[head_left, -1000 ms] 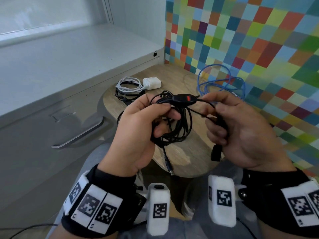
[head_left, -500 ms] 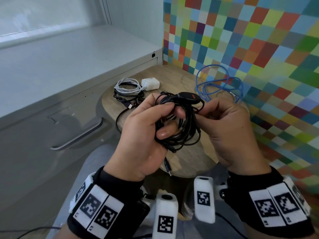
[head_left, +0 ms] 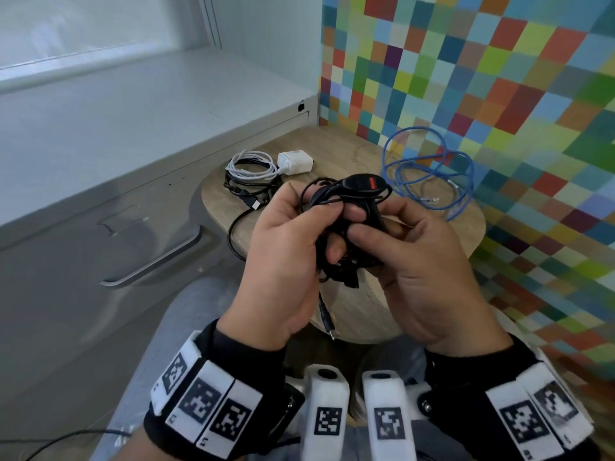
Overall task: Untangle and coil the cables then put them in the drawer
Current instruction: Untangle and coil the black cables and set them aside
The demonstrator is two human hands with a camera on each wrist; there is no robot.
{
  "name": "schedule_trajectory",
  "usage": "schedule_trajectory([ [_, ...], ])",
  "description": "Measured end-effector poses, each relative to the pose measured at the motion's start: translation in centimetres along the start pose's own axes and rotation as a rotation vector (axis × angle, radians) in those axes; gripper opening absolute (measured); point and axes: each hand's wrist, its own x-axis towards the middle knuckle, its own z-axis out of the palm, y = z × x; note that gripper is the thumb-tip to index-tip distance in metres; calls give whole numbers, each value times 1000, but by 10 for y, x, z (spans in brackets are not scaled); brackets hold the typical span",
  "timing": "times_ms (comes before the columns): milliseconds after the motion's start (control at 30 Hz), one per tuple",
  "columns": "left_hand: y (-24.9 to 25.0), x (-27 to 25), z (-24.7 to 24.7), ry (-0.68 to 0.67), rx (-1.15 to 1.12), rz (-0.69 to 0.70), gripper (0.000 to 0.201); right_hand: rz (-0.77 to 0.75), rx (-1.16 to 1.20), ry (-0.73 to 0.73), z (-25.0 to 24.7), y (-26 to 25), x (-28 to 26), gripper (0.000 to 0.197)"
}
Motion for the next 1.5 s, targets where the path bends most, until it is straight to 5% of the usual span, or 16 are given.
schedule_trajectory([
  [200,-5,7,-7,-9,174,34,7,-18,-8,151,4,2,2,34],
  [600,-1,11,-13,-46,184,-27,11,-39,102,134,5,2,1,56],
  [800,-4,12,-16,-127,162,-34,8,39,321,-71,0,-7,0,58],
  [967,-15,8,-9,-139,397,103,9,66,275,-166,-8,-12,0,59],
  [1300,-22,10,-11,-116,549,245,12,75,158,-35,-19,-9,6,45],
  [1500,-24,11,-7,-130,551,199,14,27,133,29,-18,-4,8,37],
])
